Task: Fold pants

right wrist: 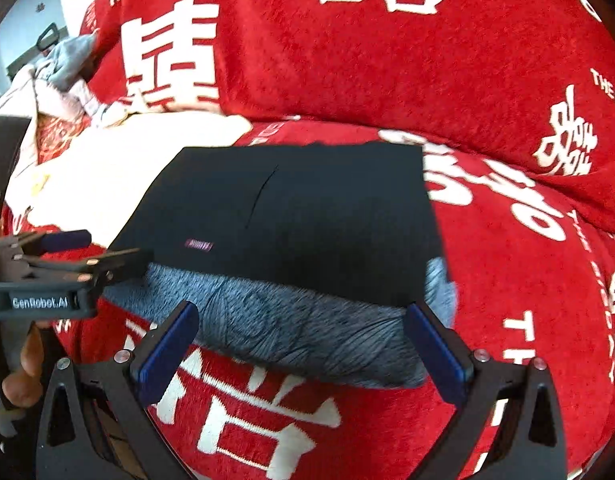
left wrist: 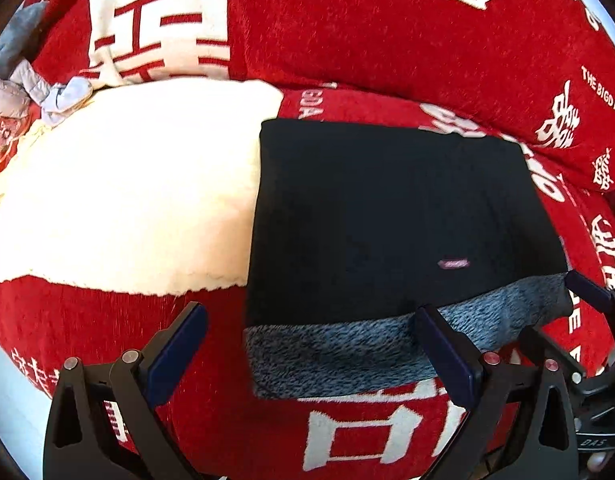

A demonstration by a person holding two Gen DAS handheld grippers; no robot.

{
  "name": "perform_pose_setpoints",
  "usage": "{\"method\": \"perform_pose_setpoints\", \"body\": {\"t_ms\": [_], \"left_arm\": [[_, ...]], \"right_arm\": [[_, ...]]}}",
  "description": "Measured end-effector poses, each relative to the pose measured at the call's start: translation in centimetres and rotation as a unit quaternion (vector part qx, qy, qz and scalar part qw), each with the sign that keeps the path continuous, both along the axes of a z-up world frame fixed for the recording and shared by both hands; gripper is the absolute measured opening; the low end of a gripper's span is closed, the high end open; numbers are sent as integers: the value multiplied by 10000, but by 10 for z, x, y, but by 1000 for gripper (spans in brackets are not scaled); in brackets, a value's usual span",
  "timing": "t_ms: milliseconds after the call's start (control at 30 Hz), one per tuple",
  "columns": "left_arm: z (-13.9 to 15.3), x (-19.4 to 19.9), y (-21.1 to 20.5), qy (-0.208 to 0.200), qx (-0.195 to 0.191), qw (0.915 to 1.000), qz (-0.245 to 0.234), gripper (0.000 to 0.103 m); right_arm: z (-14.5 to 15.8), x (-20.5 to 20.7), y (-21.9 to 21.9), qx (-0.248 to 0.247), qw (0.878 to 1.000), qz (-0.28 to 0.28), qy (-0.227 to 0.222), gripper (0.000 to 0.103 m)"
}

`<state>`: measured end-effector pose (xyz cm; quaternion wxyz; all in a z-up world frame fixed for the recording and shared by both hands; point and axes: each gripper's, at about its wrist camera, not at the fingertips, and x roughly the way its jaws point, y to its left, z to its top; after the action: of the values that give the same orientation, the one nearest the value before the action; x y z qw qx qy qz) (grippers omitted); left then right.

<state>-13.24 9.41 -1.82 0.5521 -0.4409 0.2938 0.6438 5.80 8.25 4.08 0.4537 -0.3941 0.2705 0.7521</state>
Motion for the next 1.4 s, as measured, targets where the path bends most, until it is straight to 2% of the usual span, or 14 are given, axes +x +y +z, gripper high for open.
{"method": "perform_pose_setpoints", "body": {"t_ms": [67, 167, 267, 367, 433, 567, 700, 833, 933, 1200, 1400], "left_arm": [[-7, -1, 0, -110, -81, 9999, 6, 103], [-10, 0, -2, -133, -87, 9999, 51, 103], [-6, 2, -4, -68, -70, 9999, 72, 103], [-5, 5, -8, -30, -34, 9999, 103, 103], [-8, 5, -9, -24, -94, 9999, 118, 103], [-8, 6, -15, -13, -112, 9998, 161, 103], [1, 13, -26, 94, -30, 9997, 206, 103], [12, 21, -37, 165, 115, 9991, 375, 103], [17, 28, -44, 182, 184, 9989, 395, 103], [24, 39, -67, 205, 433, 9982, 366, 103], [22, 40, -78, 389, 626, 9963, 437, 103]], "right_arm": [[-12, 0, 4, -171, 9997, -5, -183, 103], [-10, -2, -2, -78, 9996, 58, -281, 103], [11, 4, -11, 154, 9999, 17, 28, 103], [19, 1, -15, 257, 9994, 184, 164, 103], [10, -2, -10, 97, 9997, 189, 117, 103], [-19, 9, 2, -505, 9986, -167, 76, 103], [-4, 12, -8, -287, 9993, -230, 24, 103], [14, 3, -22, 214, 9985, -213, -466, 103], [22, 4, -31, 378, 9973, -252, -584, 103], [17, 20, -48, 282, 9962, -573, -588, 103], [13, 32, -53, 191, 9955, -790, -494, 103]]}}
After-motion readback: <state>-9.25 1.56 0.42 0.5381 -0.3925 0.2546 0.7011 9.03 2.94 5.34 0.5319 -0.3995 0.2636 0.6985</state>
